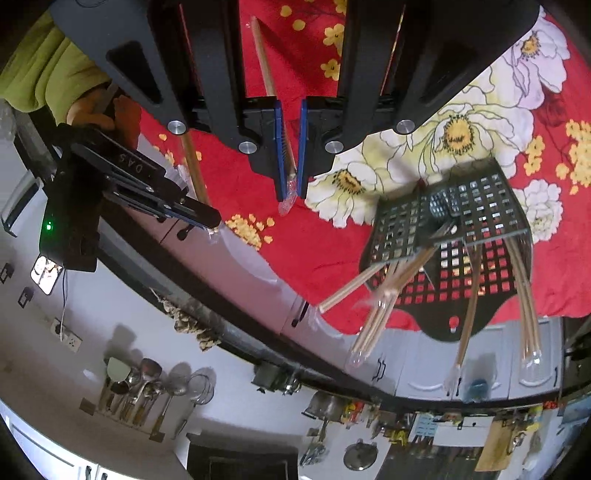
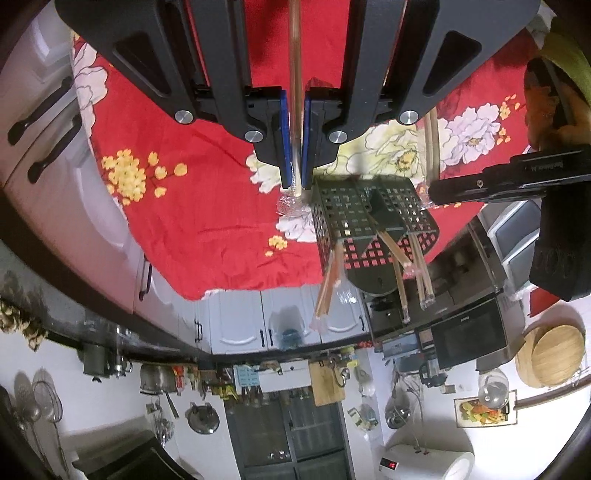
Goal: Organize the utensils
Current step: 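Lift the left tool's chopstick above the green holder while the right tool carries its own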
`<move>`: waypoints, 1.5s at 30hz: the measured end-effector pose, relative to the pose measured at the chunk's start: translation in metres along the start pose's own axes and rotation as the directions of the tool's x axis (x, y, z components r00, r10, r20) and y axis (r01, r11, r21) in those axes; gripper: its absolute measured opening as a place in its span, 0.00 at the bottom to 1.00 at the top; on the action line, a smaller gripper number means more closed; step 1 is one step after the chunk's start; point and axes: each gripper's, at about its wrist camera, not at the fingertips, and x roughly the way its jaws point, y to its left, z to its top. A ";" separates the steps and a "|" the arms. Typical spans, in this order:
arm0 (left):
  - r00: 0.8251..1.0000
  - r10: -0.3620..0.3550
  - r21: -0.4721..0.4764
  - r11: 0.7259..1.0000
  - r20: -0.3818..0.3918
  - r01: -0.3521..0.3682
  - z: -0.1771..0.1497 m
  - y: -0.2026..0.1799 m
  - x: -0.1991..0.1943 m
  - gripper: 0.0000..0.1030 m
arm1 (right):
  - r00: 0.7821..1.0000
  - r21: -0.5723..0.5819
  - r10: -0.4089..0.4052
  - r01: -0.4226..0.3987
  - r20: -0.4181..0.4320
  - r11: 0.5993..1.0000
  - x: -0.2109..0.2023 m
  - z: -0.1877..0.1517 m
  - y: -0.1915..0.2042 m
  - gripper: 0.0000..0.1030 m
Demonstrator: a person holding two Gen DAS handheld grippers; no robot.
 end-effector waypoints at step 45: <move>0.931 0.135 0.004 0.989 0.339 -0.145 0.091 0.026 -0.112 0.03 | 0.896 -0.137 0.232 -0.194 0.379 0.972 0.000 0.123 0.071 0.06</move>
